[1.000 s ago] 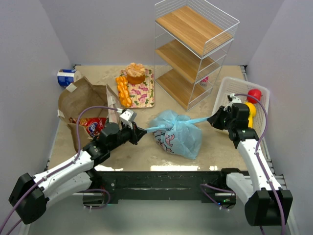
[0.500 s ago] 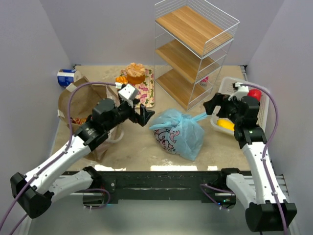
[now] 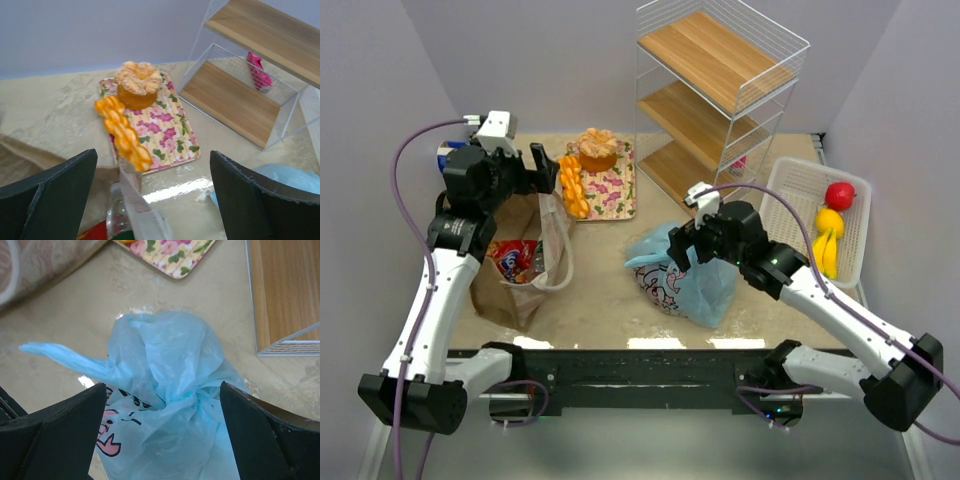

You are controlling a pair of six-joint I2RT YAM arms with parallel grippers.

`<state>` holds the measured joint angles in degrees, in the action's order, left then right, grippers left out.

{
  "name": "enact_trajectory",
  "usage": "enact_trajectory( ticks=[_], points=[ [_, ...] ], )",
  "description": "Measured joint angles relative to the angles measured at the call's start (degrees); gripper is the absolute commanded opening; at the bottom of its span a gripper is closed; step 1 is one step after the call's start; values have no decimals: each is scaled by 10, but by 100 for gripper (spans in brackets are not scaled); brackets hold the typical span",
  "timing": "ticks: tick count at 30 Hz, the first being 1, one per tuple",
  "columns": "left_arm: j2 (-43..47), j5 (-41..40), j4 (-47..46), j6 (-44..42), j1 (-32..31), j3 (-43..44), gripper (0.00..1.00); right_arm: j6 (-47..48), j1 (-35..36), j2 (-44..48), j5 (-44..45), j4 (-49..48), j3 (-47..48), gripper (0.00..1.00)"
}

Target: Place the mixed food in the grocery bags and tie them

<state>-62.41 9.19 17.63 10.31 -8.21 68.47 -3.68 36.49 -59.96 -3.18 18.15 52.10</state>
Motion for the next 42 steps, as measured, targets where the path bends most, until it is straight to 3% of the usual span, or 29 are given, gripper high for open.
enact_trajectory(
  ticks=[7,9,10,13,19,21,22,23,24,25,26,27,29,35,42],
  points=[
    [46,-21,85,0,7,1,100,41,72,-87,101,28,3,95],
    [62,-8,108,0,7,-6,100,43,78,-109,126,37,3,89],
    [71,6,116,0,7,-16,100,43,79,-115,134,40,3,79],
    [97,56,137,6,7,-60,100,43,79,-116,149,42,3,67],
    [96,102,193,10,7,-117,100,27,79,-102,156,43,3,64],
    [97,98,205,10,7,-126,98,22,79,-91,156,44,3,54],
    [99,99,205,10,7,-130,90,21,79,-85,157,44,3,40],
    [102,103,204,10,7,-134,81,17,79,-78,157,45,3,32],
    [104,111,198,11,7,-142,68,11,79,-71,157,45,3,26],
    [106,120,192,13,6,-150,49,13,79,-68,157,46,3,20],
    [107,133,184,14,7,-161,39,9,79,-65,157,46,3,11],
    [106,148,170,19,6,-176,18,6,79,-60,157,47,3,7],
    [102,175,141,27,1,-204,1,-1,79,-50,157,50,3,0],
    [92,211,70,59,-33,-243,0,-17,79,4,158,71,14,0],
    [50,215,-35,151,-135,-243,0,-24,79,50,186,94,83,0]
  ],
)
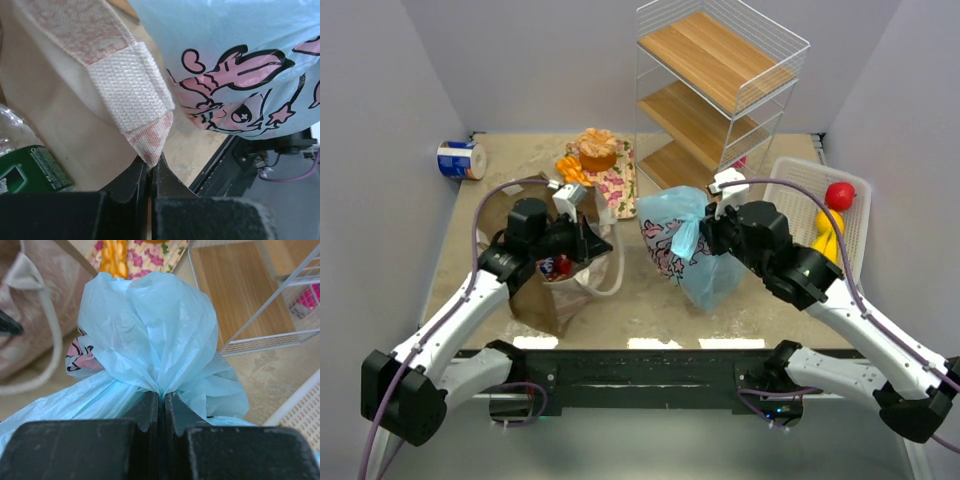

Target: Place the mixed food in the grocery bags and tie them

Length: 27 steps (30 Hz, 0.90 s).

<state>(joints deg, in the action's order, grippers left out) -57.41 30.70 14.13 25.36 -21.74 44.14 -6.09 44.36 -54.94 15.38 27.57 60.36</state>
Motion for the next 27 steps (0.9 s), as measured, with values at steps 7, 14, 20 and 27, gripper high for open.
enact_trajectory(
  ticks=[7,14,20,27],
  points=[
    [-80,5,-125,75,-91,11,12,-11,0,10,15,30,53,0],
    [-125,-26,-111,37,-107,106,83,-42,0,14,12,47,155,0],
    [-53,-157,-52,-90,-106,200,94,-72,0,0,-54,-64,235,0],
    [5,-285,64,-155,46,250,96,-126,4,-120,-176,-240,277,0]
  ],
)
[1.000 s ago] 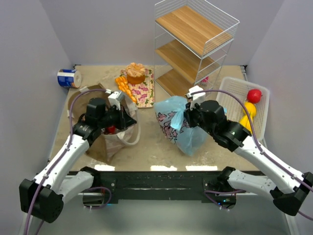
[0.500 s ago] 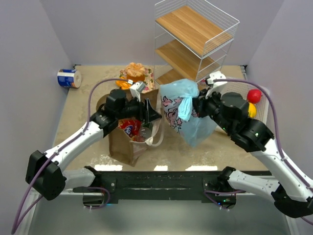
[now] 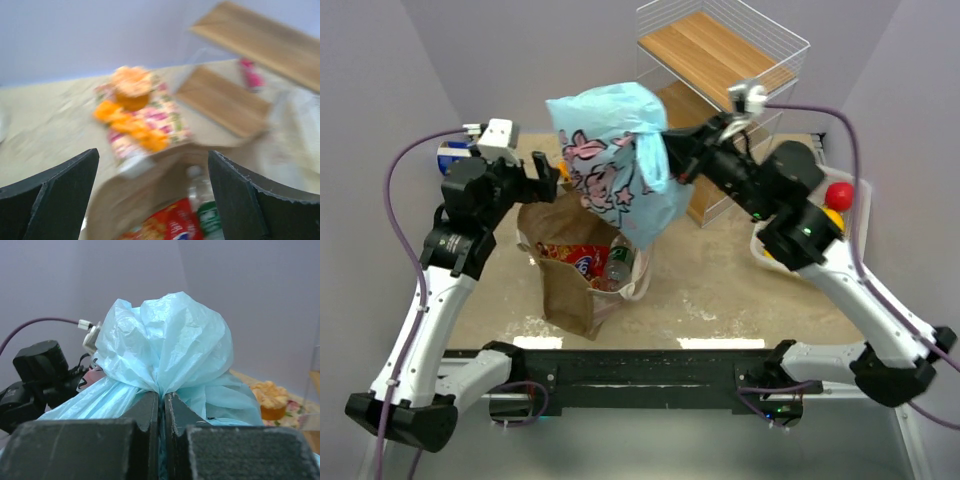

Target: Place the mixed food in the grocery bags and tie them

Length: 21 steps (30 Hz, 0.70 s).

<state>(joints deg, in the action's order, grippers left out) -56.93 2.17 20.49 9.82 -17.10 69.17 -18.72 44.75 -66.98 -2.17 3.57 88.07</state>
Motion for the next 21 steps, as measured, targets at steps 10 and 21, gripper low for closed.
enact_trajectory(
  ticks=[10,21],
  points=[
    [33,-14,139,2,89,-87,72,-28,59,-153,-40,-60,-21,0],
    [78,-9,153,5,92,-157,0,-26,82,-91,-40,-58,-163,0]
  ],
)
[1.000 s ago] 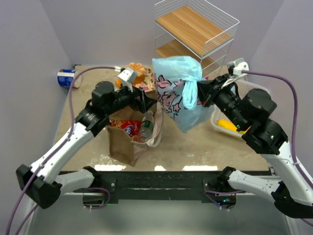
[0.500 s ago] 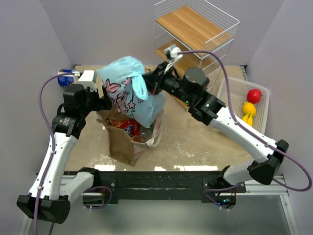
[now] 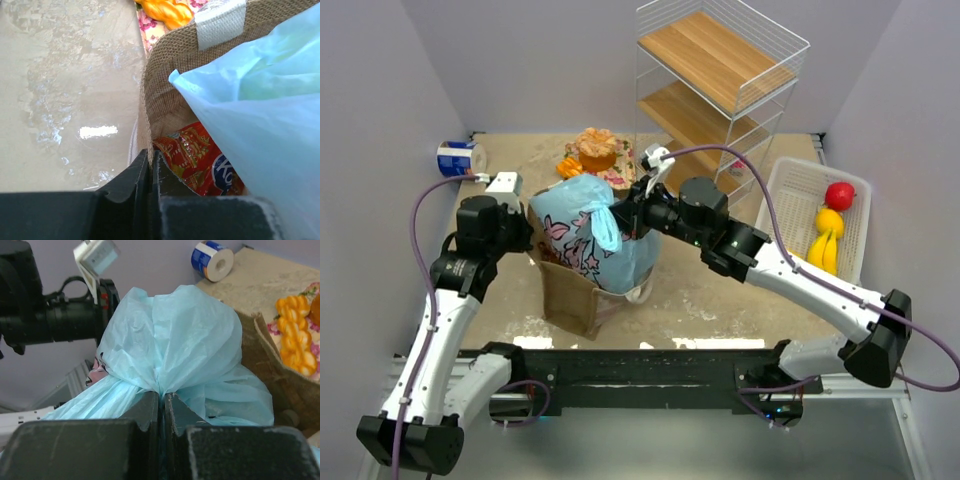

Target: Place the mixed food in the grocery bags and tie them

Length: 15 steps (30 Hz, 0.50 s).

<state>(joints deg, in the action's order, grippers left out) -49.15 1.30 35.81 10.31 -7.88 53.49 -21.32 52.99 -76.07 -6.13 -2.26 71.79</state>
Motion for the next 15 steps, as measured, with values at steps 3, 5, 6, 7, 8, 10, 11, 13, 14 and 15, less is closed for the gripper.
enact_trajectory(
  ticks=[3,5,6,7,8,10,11,13,14,15],
  points=[
    [7,0,0,-6,0,-4,0,8,8,-1,13,47,-2,0],
    [16,0,-3,-10,0,-10,0,17,16,-9,27,90,8,0],
    [21,1,-4,-14,0,-12,0,24,23,-22,40,122,25,0],
    [27,2,-4,-16,0,-14,0,30,26,-34,46,137,38,0],
    [31,4,-4,-21,0,-14,0,36,34,-55,58,162,60,0],
    [35,9,-4,-27,0,-16,0,45,45,-91,77,192,92,0],
    [35,12,-5,-30,0,-16,0,49,52,-111,87,210,109,0],
    [34,20,-6,-39,0,-17,0,55,66,-156,110,244,144,0],
    [34,23,-7,-40,0,-17,0,59,72,-181,118,260,163,0],
    [34,28,-10,-41,0,-19,0,61,78,-201,127,271,179,0]
  ],
)
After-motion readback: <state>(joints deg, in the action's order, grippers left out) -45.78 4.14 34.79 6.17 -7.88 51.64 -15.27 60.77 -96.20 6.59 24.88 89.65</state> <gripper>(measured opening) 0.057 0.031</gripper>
